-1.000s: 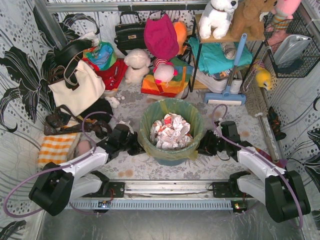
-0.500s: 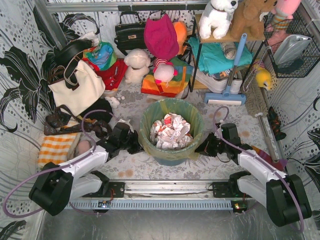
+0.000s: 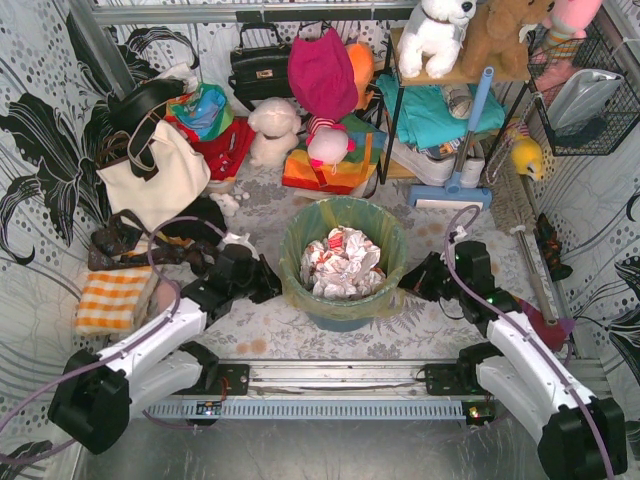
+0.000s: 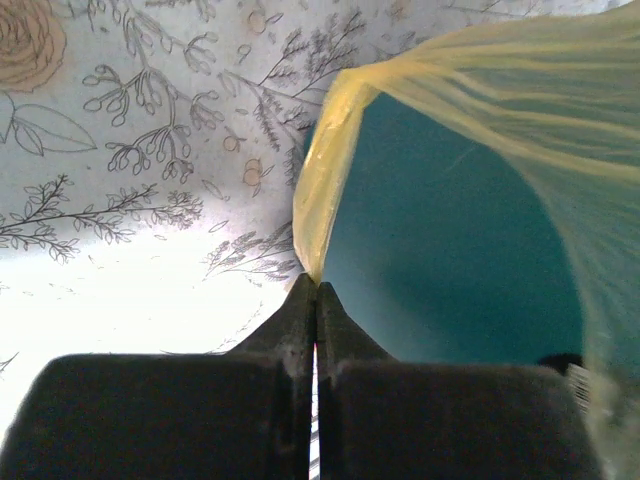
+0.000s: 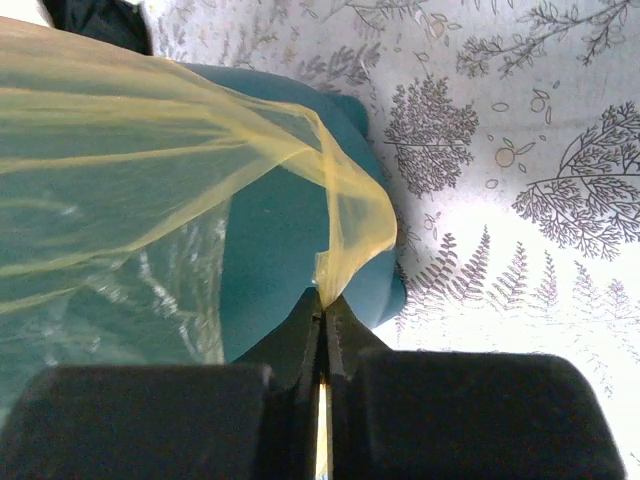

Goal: Tie the trash bag

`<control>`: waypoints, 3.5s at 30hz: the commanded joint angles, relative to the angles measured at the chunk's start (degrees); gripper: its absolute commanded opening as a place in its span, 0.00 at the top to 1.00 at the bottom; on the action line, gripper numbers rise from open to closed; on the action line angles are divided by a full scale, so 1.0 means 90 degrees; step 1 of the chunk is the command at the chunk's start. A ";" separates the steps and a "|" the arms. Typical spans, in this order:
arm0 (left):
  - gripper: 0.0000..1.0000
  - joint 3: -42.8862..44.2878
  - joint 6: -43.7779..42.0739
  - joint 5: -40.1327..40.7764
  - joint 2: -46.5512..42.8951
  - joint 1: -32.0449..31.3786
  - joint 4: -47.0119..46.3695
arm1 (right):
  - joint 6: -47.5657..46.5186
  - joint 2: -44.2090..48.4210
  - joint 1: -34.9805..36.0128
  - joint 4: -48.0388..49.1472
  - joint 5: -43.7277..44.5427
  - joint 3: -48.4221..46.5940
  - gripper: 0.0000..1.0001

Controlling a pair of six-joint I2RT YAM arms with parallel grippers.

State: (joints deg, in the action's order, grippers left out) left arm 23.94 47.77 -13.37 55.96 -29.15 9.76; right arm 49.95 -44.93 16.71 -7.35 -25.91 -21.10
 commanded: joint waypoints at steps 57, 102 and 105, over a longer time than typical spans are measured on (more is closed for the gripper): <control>1.00 0.1417 -0.0326 0.1894 -0.3757 0.0026 0.1695 | 0.0969 0.2806 0.0036 -0.2610 0.1829 -0.1490 1.00; 1.00 0.2868 -0.1653 -0.1086 -0.0735 0.0030 -0.1682 | 0.0482 -0.0532 0.0899 0.3366 -0.0518 -0.2496 1.00; 1.00 0.2951 -0.1709 -0.1343 -0.0610 0.0033 -0.1611 | 0.0386 -0.0850 0.1237 0.3417 -0.0412 -0.2555 1.00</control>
State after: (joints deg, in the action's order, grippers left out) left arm 47.37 34.52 -19.90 49.87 -29.12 -0.56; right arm 55.94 -50.33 24.67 18.55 -30.48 -41.36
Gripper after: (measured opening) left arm 0.009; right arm 0.003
